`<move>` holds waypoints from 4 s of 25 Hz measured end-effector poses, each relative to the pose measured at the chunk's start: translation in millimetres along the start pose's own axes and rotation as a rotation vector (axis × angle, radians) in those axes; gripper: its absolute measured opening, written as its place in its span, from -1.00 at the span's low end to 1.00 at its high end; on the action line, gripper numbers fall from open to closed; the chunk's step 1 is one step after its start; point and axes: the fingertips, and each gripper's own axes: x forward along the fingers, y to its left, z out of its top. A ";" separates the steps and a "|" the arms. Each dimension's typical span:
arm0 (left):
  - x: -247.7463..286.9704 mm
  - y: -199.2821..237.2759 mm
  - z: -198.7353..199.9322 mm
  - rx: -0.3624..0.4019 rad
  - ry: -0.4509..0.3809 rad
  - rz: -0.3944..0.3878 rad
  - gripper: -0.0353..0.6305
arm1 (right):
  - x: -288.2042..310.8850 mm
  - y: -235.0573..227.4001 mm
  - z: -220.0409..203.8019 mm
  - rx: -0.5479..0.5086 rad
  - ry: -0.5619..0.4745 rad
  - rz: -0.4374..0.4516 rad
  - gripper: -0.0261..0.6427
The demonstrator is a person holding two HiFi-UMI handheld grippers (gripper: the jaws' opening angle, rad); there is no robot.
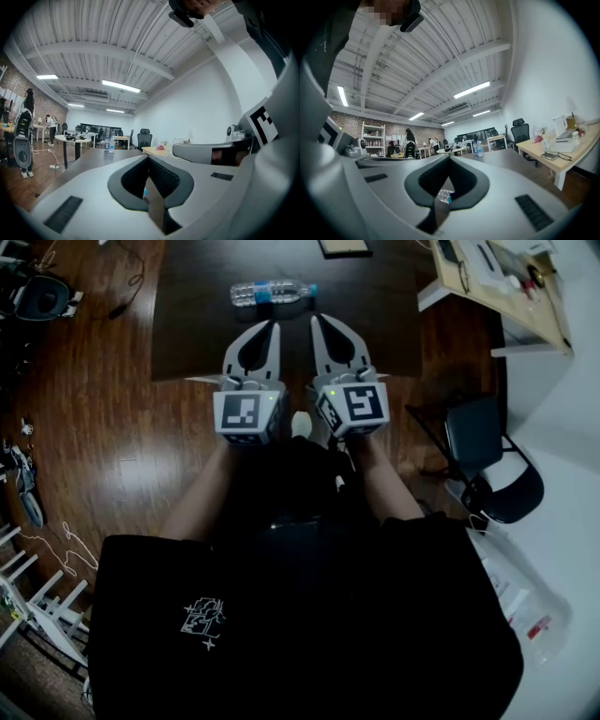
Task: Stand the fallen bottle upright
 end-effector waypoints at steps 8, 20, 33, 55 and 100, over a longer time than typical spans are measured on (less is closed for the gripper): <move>27.9 -1.3 -9.2 0.043 0.039 -0.035 -0.89 | 11.0 -19.0 -5.3 0.019 0.016 -0.016 -0.88; 94.5 13.4 -55.5 0.486 0.157 -0.181 -0.89 | 34.8 -33.8 -9.9 0.026 0.023 -0.076 -0.88; 178.1 25.8 -150.8 1.033 0.339 -0.278 -0.88 | 70.0 -87.9 -55.7 0.003 0.076 -0.191 -0.88; 211.9 -6.4 -236.2 0.980 0.830 -0.587 -0.04 | 70.9 -133.0 -54.5 0.037 0.046 -0.258 -0.88; 211.3 54.4 -94.7 0.634 0.365 -0.145 -0.52 | 82.6 -86.2 -30.1 0.014 0.036 -0.151 -0.88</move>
